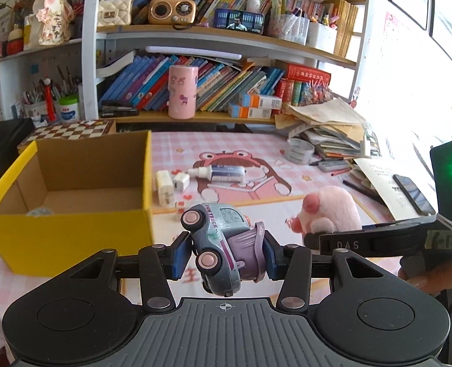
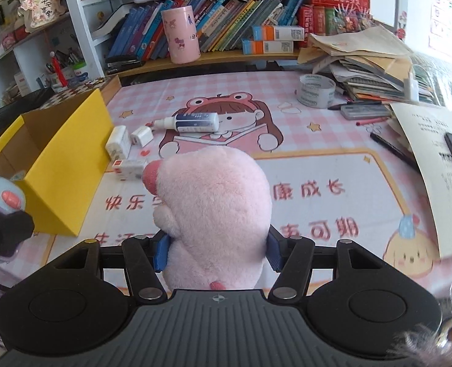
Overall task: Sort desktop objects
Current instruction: 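Lift the toy car with the left tool while the right tool lifts the pink pig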
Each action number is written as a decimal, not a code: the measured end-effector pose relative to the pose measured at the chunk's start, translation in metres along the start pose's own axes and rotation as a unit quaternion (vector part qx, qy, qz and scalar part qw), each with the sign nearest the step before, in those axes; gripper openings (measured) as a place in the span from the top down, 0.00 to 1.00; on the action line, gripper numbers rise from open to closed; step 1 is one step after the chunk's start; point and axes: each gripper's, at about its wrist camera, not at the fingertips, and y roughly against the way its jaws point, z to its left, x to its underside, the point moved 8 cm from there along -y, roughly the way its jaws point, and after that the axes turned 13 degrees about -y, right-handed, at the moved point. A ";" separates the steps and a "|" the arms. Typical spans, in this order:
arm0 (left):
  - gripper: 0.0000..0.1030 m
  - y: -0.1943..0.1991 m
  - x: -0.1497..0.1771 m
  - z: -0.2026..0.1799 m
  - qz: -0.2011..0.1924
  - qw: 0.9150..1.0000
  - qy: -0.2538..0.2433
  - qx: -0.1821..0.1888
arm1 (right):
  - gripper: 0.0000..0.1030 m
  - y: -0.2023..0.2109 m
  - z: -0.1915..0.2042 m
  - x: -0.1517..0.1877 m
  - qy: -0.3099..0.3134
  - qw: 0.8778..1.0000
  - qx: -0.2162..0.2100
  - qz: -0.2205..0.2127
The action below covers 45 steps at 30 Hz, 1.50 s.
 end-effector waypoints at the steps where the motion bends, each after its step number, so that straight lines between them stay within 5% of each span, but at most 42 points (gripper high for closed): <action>1: 0.55 0.005 0.004 0.003 0.001 1.000 -0.001 0.001 | 0.45 0.004 0.004 0.005 0.000 1.000 0.002 -0.001; 20: 0.55 0.069 0.065 0.051 0.028 0.999 -0.020 0.024 | 0.45 0.042 0.069 0.111 -0.032 0.999 0.008 0.021; 45: 0.55 0.106 0.101 0.091 0.032 0.998 0.042 -0.021 | 0.45 0.050 0.132 0.145 0.065 0.996 -0.032 0.058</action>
